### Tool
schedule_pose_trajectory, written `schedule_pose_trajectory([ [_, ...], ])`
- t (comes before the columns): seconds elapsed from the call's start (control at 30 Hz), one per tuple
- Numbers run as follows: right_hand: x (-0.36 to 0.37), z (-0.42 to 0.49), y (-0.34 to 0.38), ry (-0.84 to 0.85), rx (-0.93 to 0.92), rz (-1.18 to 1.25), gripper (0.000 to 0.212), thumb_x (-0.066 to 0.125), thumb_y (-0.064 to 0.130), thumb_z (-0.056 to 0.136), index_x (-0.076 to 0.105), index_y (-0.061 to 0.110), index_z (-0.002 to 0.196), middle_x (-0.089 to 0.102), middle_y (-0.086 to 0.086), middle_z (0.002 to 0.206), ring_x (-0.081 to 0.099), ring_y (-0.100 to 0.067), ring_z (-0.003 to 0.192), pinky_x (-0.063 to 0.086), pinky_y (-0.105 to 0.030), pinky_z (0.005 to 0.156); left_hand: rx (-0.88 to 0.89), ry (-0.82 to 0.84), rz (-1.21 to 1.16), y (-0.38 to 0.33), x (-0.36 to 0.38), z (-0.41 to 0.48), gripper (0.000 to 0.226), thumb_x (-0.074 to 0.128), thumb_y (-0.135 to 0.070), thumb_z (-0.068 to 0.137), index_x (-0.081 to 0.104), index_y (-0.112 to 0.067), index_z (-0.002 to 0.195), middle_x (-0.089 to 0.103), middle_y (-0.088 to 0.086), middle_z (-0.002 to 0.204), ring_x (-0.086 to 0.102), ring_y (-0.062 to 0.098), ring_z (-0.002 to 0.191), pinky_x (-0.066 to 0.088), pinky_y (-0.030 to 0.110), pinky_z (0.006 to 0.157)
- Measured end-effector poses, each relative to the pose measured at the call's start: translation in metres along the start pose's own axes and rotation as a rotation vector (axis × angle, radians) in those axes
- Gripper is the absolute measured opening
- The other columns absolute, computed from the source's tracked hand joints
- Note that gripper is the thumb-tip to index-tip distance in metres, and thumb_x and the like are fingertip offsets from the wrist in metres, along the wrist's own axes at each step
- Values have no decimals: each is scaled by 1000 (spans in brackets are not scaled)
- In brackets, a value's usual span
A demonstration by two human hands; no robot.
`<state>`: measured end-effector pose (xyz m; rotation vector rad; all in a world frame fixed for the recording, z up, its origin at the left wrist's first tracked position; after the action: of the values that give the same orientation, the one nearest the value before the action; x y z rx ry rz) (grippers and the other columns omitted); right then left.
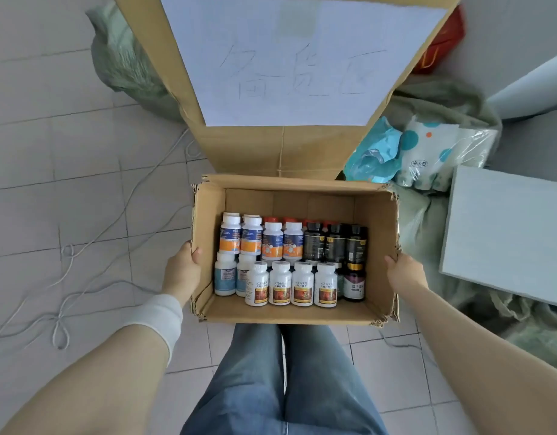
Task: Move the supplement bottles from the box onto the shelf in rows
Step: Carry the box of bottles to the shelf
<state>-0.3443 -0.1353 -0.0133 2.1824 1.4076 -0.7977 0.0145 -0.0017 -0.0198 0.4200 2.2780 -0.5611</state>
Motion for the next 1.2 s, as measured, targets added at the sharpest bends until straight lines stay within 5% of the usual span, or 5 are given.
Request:
schedule_pose_trajectory([
  [0.33, 24, -139, -108, -158, 168, 306, 36, 39, 26, 99, 53, -3, 115, 60, -24, 110, 58, -38, 99, 49, -40, 83, 314, 114, 135, -20, -28, -61, 34, 34, -23, 102, 48, 4, 117, 56, 25, 121, 52, 42, 108, 41, 43, 90],
  [0.6, 107, -258, -228, -265, 428, 535, 35, 39, 25, 100, 54, -2, 116, 59, -25, 114, 56, -39, 105, 45, -38, 85, 635, 250, 415, -44, 8, -139, 28, 35, -23, 101, 47, 1, 93, 57, 27, 103, 49, 35, 89, 36, 37, 74],
  [0.7, 150, -301, -277, -293, 535, 638, 36, 39, 26, 99, 53, -1, 118, 60, -26, 115, 55, -41, 107, 45, -41, 88, 764, 294, 496, -50, 35, -185, 28, 36, -21, 101, 48, 4, 94, 57, 31, 104, 52, 40, 94, 38, 40, 77],
  [0.93, 262, -406, -389, -313, 819, 910, 38, 36, 25, 100, 51, -4, 119, 56, -27, 120, 52, -41, 111, 42, -42, 87, 970, 402, 653, -37, 134, -320, 43, 34, -22, 102, 40, 1, 137, 49, 25, 135, 45, 41, 125, 36, 43, 102],
  [1.2, 382, -515, -551, -342, 1011, 1083, 38, 36, 26, 100, 53, -2, 119, 57, -26, 119, 54, -42, 108, 46, -43, 89, 1157, 481, 795, 16, 273, -502, 37, 39, -17, 101, 47, 1, 131, 53, 25, 130, 49, 39, 121, 38, 40, 99],
])
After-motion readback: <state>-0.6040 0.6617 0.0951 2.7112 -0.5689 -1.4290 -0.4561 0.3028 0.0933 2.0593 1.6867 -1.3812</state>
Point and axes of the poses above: each hand's wrist, its own z-axis towards the middle knuckle, its own x-axis out of the palm, y = z × x, the point moved 1 cm from there along z, towards the middle knuckle
